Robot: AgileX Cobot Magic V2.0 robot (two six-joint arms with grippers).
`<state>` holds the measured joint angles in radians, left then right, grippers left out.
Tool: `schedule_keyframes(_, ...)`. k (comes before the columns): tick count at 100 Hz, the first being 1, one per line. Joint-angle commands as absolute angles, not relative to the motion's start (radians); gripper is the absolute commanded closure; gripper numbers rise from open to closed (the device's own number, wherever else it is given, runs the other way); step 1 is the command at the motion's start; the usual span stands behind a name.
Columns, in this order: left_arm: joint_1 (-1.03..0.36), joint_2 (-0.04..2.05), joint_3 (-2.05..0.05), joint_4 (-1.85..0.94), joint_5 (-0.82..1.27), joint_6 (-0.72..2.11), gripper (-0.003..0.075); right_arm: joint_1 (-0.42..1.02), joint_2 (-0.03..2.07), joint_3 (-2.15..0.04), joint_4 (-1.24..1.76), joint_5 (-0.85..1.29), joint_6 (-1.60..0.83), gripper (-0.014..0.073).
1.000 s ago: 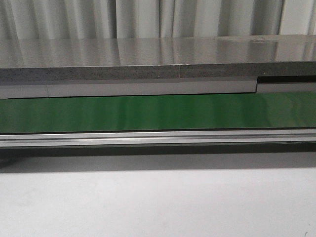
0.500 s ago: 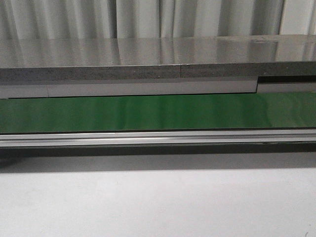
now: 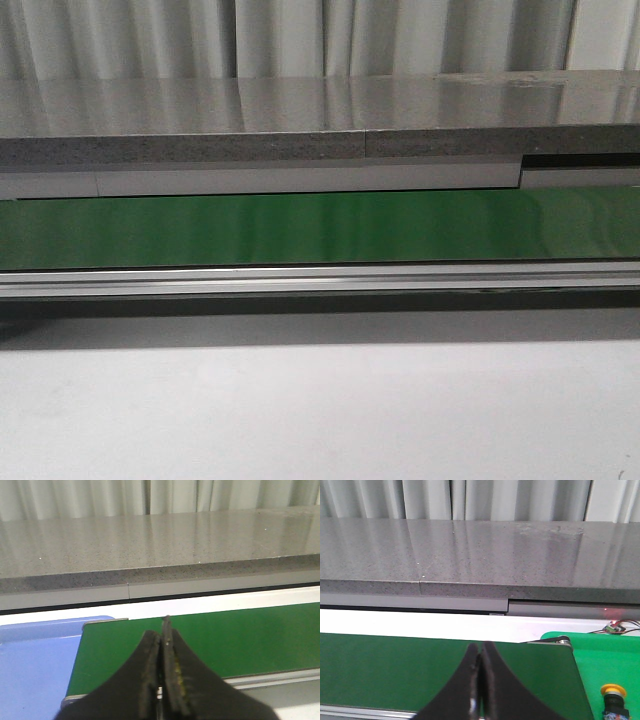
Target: Move button from left to right
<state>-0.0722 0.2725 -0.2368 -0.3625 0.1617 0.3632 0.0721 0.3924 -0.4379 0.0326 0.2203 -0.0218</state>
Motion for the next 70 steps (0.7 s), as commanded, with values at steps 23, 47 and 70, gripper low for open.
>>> schedule_keyframes(23,-0.082,0.278,-0.265,-0.372,0.080,0.361,0.0741,0.073,0.393,-0.456,0.038,0.147,-0.021,0.0662)
schedule_keyframes(47,-0.082,0.278,-0.265,-0.372,0.080,0.361,0.0741,0.073,0.312,-0.341,0.037,0.090,-0.013,0.0662)
schedule_keyframes(70,-0.082,0.278,-0.265,-0.372,0.080,0.361,0.0741,0.073,0.116,-0.191,0.037,0.088,-0.013,0.0662)
